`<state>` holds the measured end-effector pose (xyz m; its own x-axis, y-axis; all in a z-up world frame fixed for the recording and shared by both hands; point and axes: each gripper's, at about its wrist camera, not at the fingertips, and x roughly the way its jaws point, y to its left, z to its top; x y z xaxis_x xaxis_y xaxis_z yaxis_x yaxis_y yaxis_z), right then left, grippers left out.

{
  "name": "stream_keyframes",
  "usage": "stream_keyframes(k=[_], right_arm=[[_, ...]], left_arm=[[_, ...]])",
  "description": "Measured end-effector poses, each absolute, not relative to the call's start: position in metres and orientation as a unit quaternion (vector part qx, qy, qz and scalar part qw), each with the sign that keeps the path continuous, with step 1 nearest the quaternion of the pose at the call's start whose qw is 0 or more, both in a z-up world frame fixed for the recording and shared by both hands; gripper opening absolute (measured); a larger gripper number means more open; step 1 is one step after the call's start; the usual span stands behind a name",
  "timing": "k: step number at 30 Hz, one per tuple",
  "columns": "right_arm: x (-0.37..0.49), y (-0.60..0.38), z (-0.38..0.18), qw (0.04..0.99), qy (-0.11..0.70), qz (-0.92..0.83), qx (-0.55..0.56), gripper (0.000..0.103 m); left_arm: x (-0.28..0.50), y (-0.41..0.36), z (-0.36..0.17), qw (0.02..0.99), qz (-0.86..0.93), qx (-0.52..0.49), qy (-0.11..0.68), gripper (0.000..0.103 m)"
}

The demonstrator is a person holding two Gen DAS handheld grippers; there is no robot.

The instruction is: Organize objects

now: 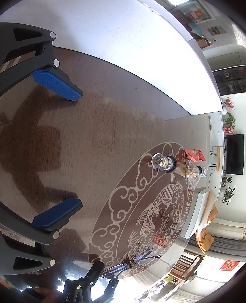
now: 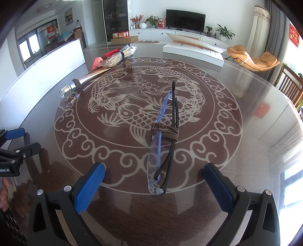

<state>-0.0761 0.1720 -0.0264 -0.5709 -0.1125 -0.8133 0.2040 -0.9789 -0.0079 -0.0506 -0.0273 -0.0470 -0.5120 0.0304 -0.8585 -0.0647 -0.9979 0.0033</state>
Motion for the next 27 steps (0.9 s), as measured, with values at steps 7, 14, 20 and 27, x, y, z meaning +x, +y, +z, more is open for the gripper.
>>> stream_keyframes(k=[7, 14, 20, 27], right_arm=[[-0.076, 0.172, -0.026, 0.089, 0.050, -0.885, 0.454, 0.103], [-0.076, 0.172, -0.026, 0.089, 0.050, -0.885, 0.454, 0.103], [-0.076, 0.172, -0.026, 0.089, 0.050, -0.885, 0.454, 0.103], [-0.076, 0.172, -0.026, 0.089, 0.050, -0.885, 0.454, 0.103]], left_arm=[[-0.071, -0.023, -0.048, 0.014, 0.875, -0.483, 0.010, 0.103], [-0.163, 0.002, -0.047, 0.069, 0.856, -0.510, 0.044, 0.103], [-0.196, 0.002, -0.043, 0.065, 0.879, -0.470, 0.041, 0.073], [-0.140, -0.017, -0.038, 0.065, 0.885, -0.460, 0.029, 0.027]])
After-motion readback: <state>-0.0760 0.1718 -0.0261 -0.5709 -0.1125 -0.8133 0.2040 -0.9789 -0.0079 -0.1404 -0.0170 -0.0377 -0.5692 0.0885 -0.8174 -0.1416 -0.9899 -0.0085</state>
